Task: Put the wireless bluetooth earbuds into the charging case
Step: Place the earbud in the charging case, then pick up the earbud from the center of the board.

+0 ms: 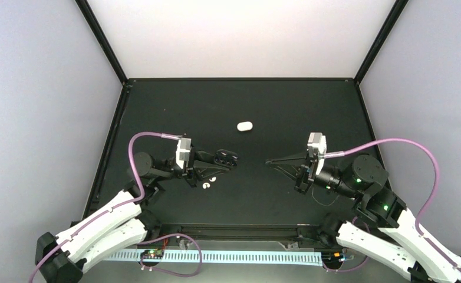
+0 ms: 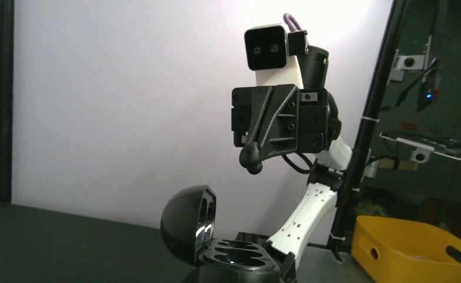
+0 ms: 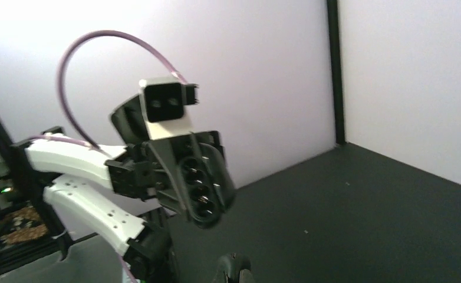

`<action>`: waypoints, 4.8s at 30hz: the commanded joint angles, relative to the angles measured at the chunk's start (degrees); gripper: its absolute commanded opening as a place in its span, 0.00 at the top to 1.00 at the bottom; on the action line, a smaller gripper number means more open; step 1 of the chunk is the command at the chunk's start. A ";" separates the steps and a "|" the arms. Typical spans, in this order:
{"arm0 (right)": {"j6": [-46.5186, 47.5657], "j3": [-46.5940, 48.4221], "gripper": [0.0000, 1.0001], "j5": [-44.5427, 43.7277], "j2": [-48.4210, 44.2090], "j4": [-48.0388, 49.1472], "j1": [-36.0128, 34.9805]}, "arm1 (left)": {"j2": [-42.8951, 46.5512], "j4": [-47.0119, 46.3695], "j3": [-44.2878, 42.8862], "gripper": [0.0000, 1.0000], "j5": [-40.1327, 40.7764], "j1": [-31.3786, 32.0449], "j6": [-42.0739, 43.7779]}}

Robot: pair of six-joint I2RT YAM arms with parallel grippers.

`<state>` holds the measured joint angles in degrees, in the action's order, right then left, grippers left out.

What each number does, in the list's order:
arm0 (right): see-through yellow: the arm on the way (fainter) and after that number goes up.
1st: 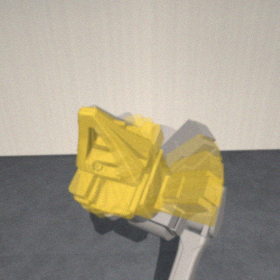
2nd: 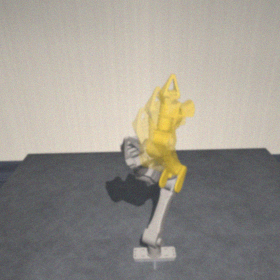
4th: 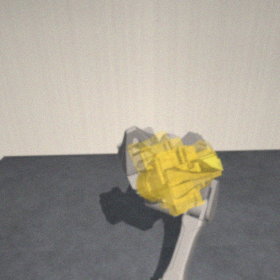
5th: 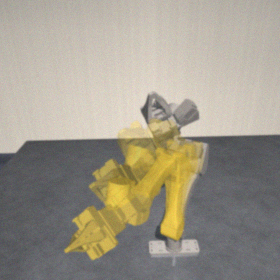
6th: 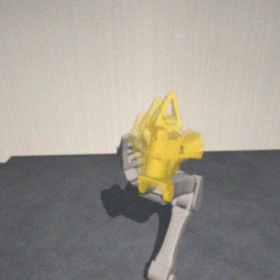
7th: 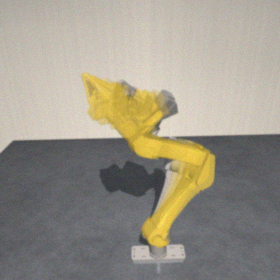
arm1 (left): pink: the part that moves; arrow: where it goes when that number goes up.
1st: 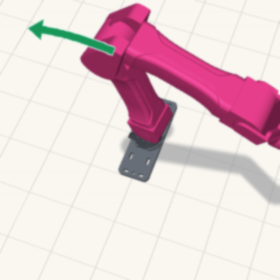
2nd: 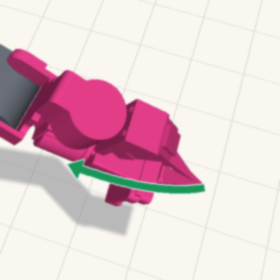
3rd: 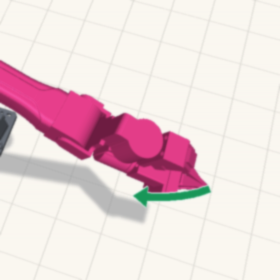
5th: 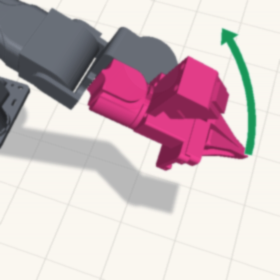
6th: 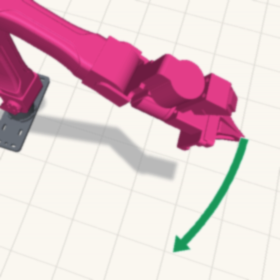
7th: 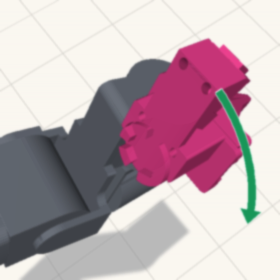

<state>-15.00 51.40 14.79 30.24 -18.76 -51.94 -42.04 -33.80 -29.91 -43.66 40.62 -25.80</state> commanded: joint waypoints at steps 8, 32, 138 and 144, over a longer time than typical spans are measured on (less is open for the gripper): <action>12.36 7.70 0.99 16.50 5.19 6.38 -0.09 | -7.55 -16.54 -6.15 0.99 -3.68 1.73 -2.40; 21.84 16.69 0.99 13.74 15.45 1.86 -3.51 | -9.90 -10.50 -10.25 0.98 -2.58 3.28 1.80; -21.74 -23.93 0.61 -24.28 33.56 10.59 40.44 | 9.79 5.83 0.47 0.99 1.37 3.94 6.37; -21.55 -20.64 0.55 -22.12 39.74 11.83 40.93 | 10.56 5.47 0.97 0.98 1.49 4.05 6.29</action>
<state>-36.40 28.34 -7.38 68.40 -10.61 -11.49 -32.16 -28.49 -29.39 -42.39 44.34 -20.29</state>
